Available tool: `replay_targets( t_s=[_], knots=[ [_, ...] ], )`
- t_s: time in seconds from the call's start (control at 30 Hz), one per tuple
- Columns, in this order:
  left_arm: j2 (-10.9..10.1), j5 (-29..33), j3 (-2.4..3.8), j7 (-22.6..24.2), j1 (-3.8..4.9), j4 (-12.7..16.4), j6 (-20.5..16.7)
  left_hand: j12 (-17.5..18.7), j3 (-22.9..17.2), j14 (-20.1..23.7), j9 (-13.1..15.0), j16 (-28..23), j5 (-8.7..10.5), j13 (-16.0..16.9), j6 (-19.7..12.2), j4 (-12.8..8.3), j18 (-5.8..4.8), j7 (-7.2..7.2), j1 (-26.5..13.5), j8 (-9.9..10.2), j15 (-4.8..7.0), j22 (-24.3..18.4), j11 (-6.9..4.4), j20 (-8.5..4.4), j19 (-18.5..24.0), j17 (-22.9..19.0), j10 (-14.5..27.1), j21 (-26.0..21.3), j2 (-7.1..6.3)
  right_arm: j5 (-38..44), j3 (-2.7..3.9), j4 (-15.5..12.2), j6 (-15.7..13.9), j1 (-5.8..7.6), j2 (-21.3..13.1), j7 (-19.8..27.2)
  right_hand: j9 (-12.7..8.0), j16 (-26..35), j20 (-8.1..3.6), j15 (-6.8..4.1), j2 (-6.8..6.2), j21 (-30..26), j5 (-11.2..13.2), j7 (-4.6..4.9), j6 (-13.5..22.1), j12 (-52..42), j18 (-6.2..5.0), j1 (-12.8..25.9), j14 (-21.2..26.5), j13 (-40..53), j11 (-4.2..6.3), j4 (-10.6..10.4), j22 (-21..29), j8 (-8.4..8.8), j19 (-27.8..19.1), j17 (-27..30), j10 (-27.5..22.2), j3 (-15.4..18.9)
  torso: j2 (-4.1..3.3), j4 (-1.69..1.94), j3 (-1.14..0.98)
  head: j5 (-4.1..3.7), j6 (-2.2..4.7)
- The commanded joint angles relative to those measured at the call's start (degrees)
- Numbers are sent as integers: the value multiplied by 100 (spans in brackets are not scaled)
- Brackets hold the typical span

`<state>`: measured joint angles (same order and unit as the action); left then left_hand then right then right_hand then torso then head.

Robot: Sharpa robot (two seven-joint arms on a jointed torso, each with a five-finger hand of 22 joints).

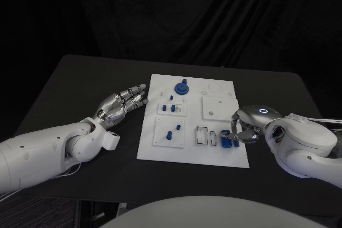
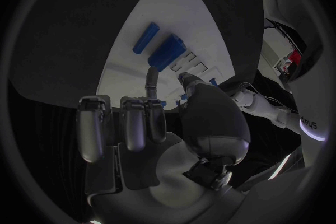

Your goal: Assemble the parts on the task board

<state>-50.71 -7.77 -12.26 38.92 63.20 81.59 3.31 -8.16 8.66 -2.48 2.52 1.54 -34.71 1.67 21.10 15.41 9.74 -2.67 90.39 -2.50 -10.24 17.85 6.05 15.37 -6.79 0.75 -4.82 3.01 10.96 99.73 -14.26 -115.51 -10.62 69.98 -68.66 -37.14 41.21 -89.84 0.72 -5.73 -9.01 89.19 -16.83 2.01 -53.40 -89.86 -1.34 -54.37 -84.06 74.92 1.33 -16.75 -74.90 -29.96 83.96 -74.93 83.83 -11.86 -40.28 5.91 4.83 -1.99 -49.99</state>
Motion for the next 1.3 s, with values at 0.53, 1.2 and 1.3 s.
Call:
replay_targets(
  t_s=[0.53, 1.2, 1.3],
  knots=[
    [24, 12, 5, 248, -24, -13, 83, -25, -34, -8, -2, 29, -12, 3, -6, 8, -38, 1, 49, -4, -46, -3, 27, 46, -11, 8, -3, 32, 8, 57, 0, 148, -62, -121, 101, -36, -7, -16, -31, -30, 41, -30, -19, 13, -65, -14, 101, 27, -594, 1508, 25, -19, -1467, 52, 545, -1507, 617, -19, -3, 7, -5, -6, -1],
    [34, 12, 5, 237, -57, -25, 112, -24, -45, -6, -2, 29, -8, 2, -4, 9, -43, -9, 50, -4, -54, -12, 43, 49, -10, 7, 0, 32, 13, 57, 0, 311, -9, -263, 246, 31, -37, -16, -26, -23, 46, -39, -12, 25, -72, -14, 99, 9, -594, 1508, 14, -15, -1463, 135, 539, -1507, 617, -44, -2, 6, -3, -1, -1],
    [34, 12, 5, 235, -61, -25, 115, -24, -59, -5, 2, 30, -3, 1, 23, 12, -48, -68, 50, -10, -61, -16, 29, 52, -11, 7, 2, 33, 14, 57, 0, 341, 36, -271, 270, 53, -48, -16, -24, -21, 34, -38, -11, 29, -75, -14, 99, 5, -594, 1508, 10, -16, -1463, 161, 540, -1507, 617, -42, -1, 8, -4, -6, -1]
  ],
)
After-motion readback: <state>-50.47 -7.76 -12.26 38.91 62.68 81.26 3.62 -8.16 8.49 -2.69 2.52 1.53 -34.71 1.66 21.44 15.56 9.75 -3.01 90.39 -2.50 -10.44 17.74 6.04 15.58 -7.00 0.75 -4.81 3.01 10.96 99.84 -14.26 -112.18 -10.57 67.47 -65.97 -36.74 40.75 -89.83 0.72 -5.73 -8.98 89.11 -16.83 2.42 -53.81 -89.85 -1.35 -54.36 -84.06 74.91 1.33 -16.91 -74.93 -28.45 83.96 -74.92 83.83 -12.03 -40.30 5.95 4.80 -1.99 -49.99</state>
